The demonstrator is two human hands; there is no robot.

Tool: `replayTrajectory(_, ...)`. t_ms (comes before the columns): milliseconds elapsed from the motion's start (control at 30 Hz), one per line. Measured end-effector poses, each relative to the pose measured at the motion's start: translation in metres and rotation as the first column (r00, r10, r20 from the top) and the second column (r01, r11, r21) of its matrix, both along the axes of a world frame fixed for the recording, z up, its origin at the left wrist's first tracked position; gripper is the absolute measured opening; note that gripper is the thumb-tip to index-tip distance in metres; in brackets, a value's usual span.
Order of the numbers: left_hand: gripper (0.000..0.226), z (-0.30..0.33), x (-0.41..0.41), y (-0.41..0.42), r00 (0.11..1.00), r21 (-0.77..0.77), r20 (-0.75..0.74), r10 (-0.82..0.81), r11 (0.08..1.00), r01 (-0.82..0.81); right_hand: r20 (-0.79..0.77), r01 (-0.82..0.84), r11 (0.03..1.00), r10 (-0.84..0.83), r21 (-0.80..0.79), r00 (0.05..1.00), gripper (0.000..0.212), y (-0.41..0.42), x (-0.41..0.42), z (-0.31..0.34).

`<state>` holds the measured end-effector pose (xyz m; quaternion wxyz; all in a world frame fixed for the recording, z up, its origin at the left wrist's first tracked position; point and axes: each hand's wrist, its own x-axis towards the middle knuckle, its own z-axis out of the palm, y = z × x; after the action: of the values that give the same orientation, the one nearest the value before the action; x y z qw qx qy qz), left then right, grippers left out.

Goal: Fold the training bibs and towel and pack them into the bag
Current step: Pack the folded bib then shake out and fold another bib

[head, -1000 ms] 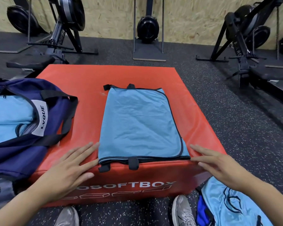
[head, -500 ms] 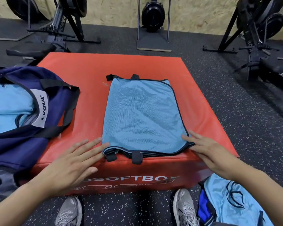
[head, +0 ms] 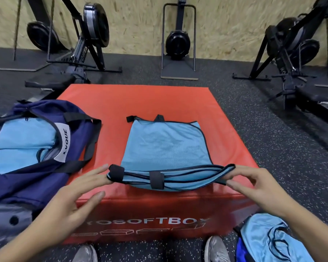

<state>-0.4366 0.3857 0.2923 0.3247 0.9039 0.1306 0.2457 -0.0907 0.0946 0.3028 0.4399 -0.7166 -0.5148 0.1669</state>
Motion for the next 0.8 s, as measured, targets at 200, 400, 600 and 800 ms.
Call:
replayTrajectory(200, 0.037, 0.031, -0.011, -0.020, 0.980, -0.224, 0.129, 0.149, 0.967, -0.118, -0.188, 0.114, 0.979, -0.082, 0.168, 0.979, 0.015, -0.006, -0.014, 0.031)
replayTrajectory(400, 0.041, 0.046, 0.001, -0.024, 0.967, -0.354, 0.224, 0.121, 0.935, -0.035, -0.278, 0.170, 0.958, -0.103, 0.229, 0.955, 0.016, 0.007, -0.012, 0.042)
replayTrajectory(600, 0.036, 0.048, 0.059, 0.020, 0.943, -0.403, 0.262, 0.204, 0.911, -0.085, -0.334, 0.255, 0.935, -0.165, 0.247, 0.928, 0.023, 0.049, 0.006, 0.042)
replayTrajectory(800, 0.042, 0.010, 0.122, 0.070, 0.941, -0.461, 0.198, 0.274, 0.874, -0.157, -0.424, 0.377, 0.913, -0.283, 0.155, 0.861, 0.029, 0.104, 0.042, 0.016)
